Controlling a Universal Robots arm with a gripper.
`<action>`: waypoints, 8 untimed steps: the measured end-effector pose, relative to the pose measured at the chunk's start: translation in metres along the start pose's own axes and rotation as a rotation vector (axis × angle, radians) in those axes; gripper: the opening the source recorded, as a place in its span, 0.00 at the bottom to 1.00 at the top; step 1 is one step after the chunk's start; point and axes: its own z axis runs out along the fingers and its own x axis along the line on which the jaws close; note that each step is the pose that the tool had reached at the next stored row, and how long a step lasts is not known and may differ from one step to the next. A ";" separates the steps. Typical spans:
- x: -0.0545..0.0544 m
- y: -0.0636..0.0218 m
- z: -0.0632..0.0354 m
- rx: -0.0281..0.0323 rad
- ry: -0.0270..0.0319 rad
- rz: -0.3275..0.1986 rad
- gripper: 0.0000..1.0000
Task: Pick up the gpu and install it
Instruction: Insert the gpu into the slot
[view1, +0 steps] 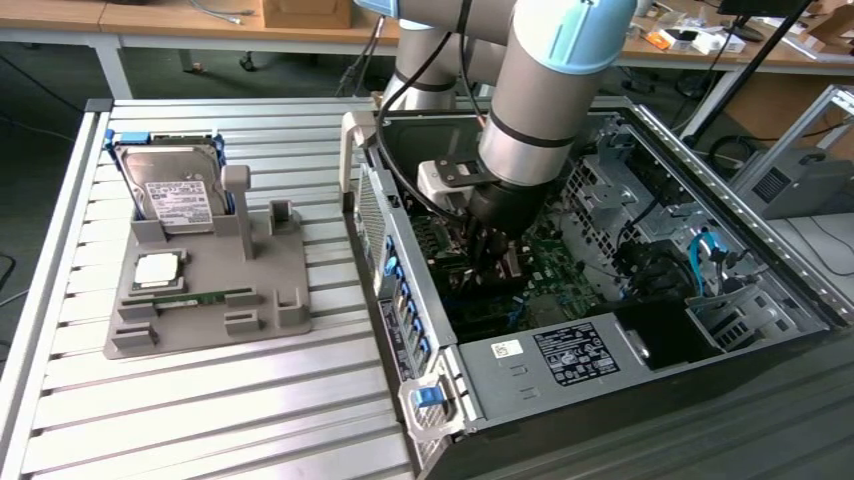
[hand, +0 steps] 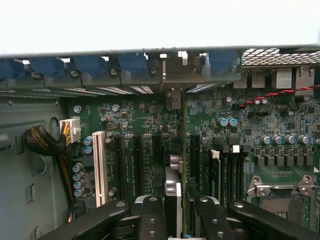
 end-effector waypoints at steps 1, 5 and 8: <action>0.000 0.0000 0.0000 0.0001 -0.0001 0.000 0.27; 0.000 0.0000 0.0002 0.0003 -0.0007 0.000 0.28; 0.000 0.0000 0.0002 0.0002 -0.0004 0.000 0.34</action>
